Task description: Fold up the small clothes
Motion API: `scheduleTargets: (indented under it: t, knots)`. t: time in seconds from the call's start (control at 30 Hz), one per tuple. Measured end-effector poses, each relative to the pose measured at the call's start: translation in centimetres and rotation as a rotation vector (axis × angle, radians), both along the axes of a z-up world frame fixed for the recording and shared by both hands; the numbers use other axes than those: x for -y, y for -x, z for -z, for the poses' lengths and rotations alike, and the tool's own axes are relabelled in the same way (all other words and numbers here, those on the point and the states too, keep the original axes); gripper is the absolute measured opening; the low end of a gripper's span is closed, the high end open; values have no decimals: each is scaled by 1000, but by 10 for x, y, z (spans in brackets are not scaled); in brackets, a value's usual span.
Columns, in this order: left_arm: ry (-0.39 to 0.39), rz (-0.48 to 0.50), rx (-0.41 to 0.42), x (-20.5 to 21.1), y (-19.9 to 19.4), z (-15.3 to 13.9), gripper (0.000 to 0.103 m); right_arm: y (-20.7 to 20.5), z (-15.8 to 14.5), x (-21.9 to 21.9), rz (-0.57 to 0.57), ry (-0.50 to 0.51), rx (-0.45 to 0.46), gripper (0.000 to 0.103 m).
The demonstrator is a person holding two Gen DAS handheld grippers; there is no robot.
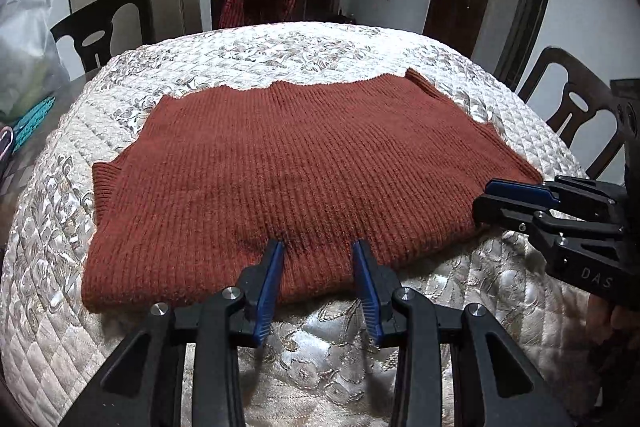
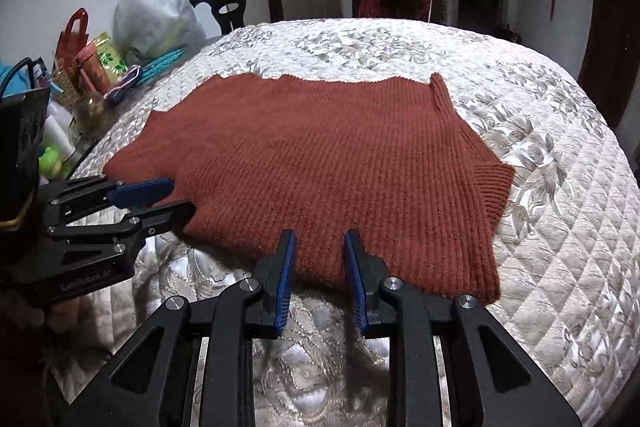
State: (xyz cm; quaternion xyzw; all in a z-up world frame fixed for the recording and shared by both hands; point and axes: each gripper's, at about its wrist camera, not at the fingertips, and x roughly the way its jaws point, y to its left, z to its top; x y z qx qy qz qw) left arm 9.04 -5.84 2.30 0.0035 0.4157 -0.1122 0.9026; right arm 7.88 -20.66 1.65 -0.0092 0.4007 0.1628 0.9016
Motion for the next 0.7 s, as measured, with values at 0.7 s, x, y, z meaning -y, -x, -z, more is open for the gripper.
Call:
scheduleTargets:
  t: [0.7]
  knots:
    - [-26, -69, 34, -9, 4, -9, 39, 7, -6, -6, -3, -17, 14, 24]
